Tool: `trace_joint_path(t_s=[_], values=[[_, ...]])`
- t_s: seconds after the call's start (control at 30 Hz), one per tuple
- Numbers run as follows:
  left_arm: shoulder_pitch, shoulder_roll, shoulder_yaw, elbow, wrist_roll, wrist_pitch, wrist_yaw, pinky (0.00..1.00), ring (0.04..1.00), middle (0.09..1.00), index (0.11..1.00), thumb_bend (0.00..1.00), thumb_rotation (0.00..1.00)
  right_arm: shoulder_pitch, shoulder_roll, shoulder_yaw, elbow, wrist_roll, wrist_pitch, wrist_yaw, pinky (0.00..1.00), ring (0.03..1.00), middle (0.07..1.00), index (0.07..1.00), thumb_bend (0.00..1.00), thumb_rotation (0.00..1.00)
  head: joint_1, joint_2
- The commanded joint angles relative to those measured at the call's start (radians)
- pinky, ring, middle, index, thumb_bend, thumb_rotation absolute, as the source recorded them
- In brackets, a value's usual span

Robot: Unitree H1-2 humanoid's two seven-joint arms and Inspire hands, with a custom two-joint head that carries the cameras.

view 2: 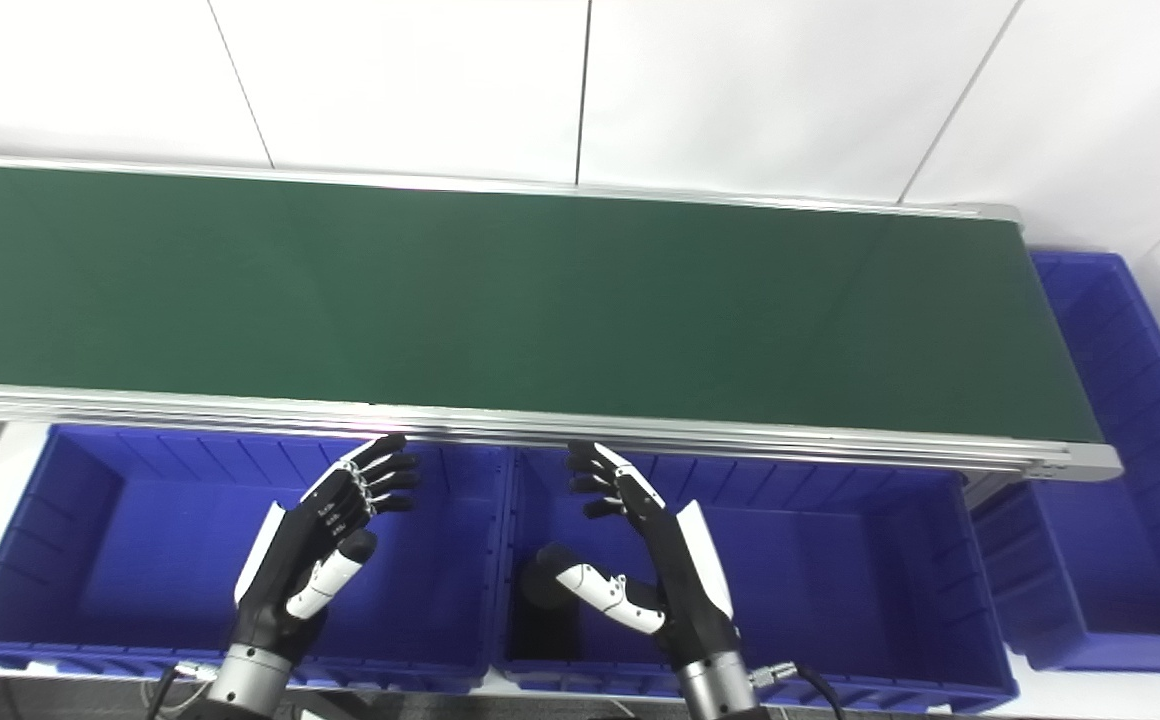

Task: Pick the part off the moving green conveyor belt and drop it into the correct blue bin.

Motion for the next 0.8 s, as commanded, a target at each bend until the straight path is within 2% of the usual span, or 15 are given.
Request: trace_joint_path(t_s=[0.0, 0.4, 0.77], values=[[-0.007, -0.001, -0.001, -0.022, -0.006, -0.042, -0.002, 0.69, 0.756, 0.790, 0.834, 0.82, 0.74, -0.006, 0.011, 0.001, -0.031, 0.008, -0.045, -0.006, 0.67, 0.765, 0.814, 0.845, 0.59, 0.61, -0.001, -0.001], [-0.012, -0.006, -0.001, -0.013, 0.003, -0.042, 0.007, 0.69, 0.751, 0.787, 0.825, 0.82, 0.73, -0.012, 0.009, -0.002, -0.015, 0.009, -0.054, -0.009, 0.67, 0.768, 0.814, 0.845, 0.59, 0.61, 0.025, -0.018], [-0.032, -0.007, -0.006, 0.031, 0.010, -0.042, 0.010, 0.68, 0.748, 0.784, 0.813, 0.82, 0.71, -0.035, 0.008, -0.008, 0.044, 0.006, -0.094, -0.021, 0.64, 0.745, 0.812, 0.847, 0.56, 0.59, 0.109, -0.086]])
